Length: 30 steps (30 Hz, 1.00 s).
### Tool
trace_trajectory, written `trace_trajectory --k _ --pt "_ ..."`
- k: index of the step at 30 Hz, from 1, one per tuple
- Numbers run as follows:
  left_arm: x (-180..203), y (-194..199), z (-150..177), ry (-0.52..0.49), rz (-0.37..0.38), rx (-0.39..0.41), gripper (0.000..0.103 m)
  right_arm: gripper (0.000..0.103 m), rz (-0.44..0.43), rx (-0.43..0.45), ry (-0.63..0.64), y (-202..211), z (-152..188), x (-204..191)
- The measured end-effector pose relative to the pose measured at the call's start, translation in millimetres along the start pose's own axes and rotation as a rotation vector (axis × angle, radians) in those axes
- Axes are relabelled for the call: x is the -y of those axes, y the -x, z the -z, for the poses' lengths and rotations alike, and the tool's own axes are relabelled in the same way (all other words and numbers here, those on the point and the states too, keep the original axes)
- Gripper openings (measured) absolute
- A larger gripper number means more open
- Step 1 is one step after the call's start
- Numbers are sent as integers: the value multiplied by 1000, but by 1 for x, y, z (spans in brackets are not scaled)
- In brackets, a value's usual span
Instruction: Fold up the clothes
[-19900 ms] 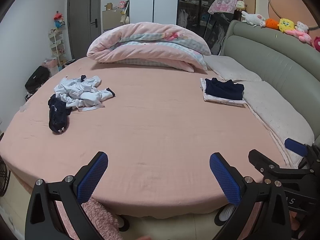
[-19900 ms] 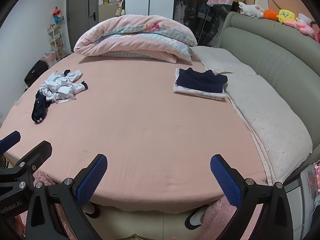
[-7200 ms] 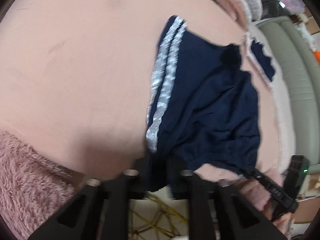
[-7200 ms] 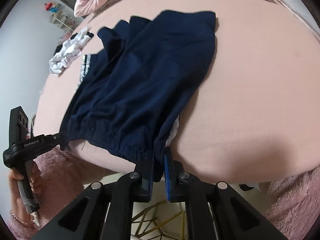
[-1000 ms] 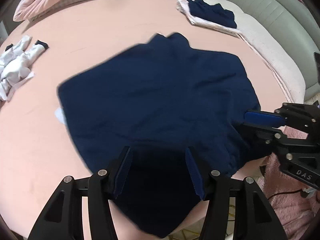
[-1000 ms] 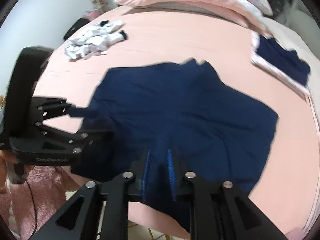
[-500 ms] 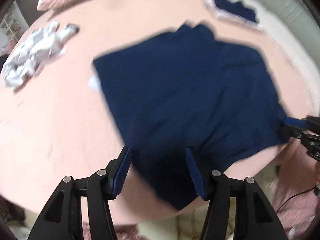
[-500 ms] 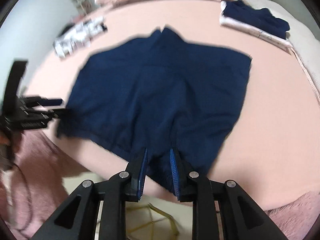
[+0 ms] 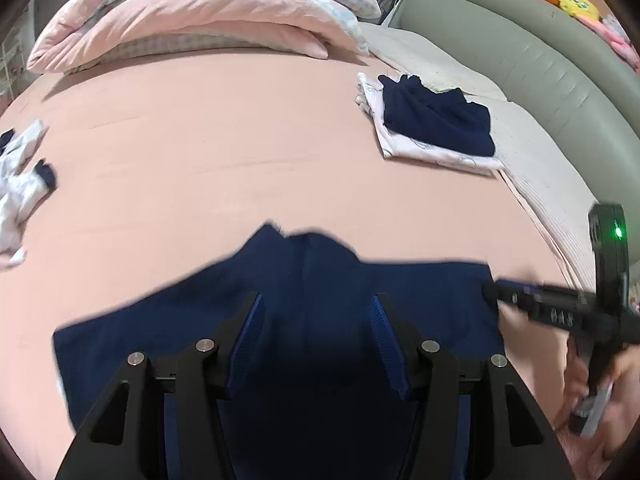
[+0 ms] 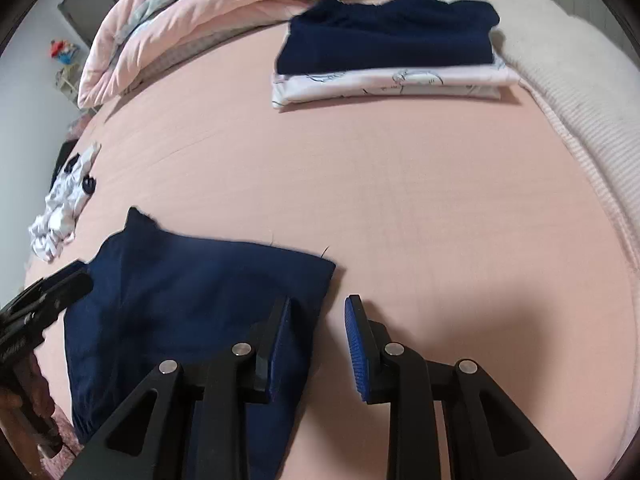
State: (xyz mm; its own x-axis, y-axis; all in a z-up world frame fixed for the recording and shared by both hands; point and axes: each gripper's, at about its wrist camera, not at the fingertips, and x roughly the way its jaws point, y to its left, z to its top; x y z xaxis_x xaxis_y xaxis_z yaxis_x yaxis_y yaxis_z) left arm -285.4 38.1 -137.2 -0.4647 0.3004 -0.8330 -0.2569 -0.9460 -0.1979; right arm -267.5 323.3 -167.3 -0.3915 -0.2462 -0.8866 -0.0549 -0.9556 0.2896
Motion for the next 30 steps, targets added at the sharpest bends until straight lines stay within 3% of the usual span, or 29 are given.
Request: trace_trajectory --k 2,6,8,10,11,12,14,17,20,23,24,28,30 --pt "0 -24 -14 -10 -12 -11 52 28 -34 -1 -10 -6 0 4" --pt "-3 -43 -15 -18 -21 -40 52 41 -123 29 -25 -13 -4 6" --pt "-4 -50 -14 -17 -25 -49 43 40 -180 24 -23 -14 -7 4" --pt "-4 -49 -14 -15 -27 -29 39 35 -260 6 -42 -17 -7 3" --pt "-5 -44 -13 -17 -34 -4 39 22 -283 0 -50 -16 -6 3" --pt "-5 -39 -12 -19 -40 21 39 17 -285 6 -44 -13 -6 1" --pt "-3 -36 -14 -28 -25 40 39 17 -306 39 47 2 -4 -10" --pt "1 -41 -16 -45 -3 33 39 17 -330 12 186 9 1 -35" --pt "7 -46 -16 -72 -3 12 37 17 -332 5 224 12 7 -45" --pt "9 -57 -14 -95 -68 -58 12 17 -256 48 237 24 9 -44" --pt "7 -56 -14 -88 -80 -60 9 17 -230 60 234 26 9 -42" --pt "-6 -47 -14 -25 -53 -43 7 19 -152 76 96 18 2 -15" --pt "-11 -41 -11 -5 -32 -23 7 24 -156 59 39 11 -3 -5"
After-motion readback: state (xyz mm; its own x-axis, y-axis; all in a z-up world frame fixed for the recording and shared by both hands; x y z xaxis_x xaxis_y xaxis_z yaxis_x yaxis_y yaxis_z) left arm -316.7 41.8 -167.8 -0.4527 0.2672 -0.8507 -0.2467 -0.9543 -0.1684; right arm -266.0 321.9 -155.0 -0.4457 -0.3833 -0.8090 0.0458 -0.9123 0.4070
